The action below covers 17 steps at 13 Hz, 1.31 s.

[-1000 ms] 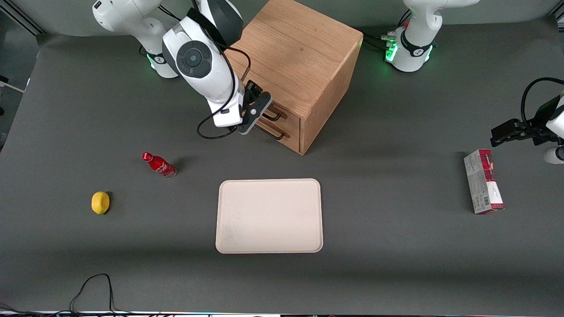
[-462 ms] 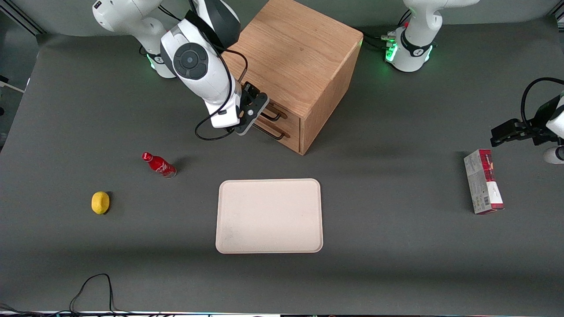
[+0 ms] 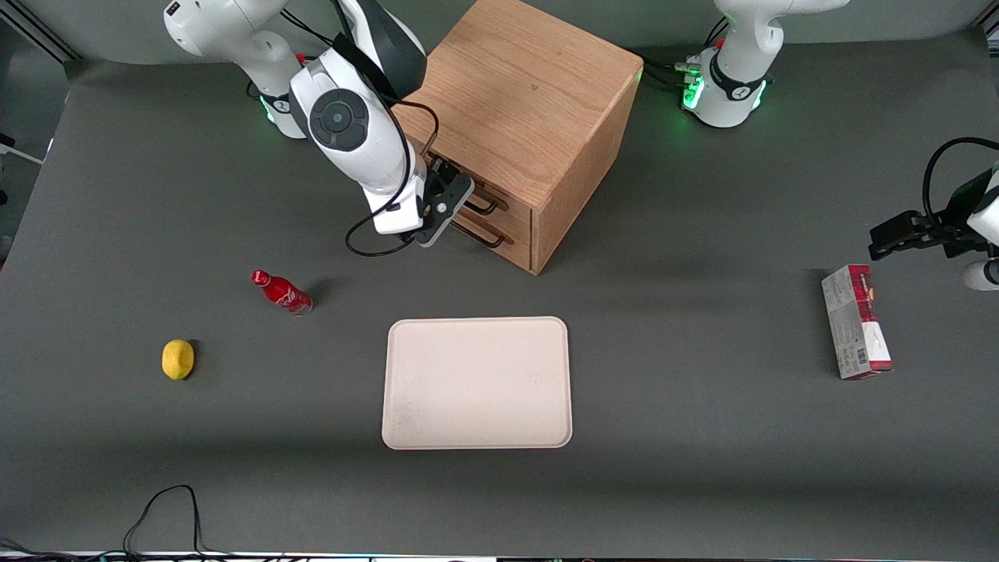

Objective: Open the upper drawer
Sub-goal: 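Pull the handle outward with the right gripper, sliding the drawer open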

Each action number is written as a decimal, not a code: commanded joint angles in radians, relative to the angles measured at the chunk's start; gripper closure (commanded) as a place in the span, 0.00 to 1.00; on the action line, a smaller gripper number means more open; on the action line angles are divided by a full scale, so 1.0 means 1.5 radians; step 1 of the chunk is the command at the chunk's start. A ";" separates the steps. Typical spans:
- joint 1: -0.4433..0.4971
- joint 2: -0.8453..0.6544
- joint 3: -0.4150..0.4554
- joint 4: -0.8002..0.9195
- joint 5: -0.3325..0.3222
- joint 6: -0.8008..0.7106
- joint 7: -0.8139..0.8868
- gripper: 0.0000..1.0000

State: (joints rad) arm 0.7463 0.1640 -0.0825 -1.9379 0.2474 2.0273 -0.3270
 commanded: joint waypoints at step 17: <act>-0.057 0.082 -0.013 0.103 -0.029 0.017 -0.053 0.00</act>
State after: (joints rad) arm 0.6862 0.2620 -0.0971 -1.8223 0.2202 2.0619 -0.3704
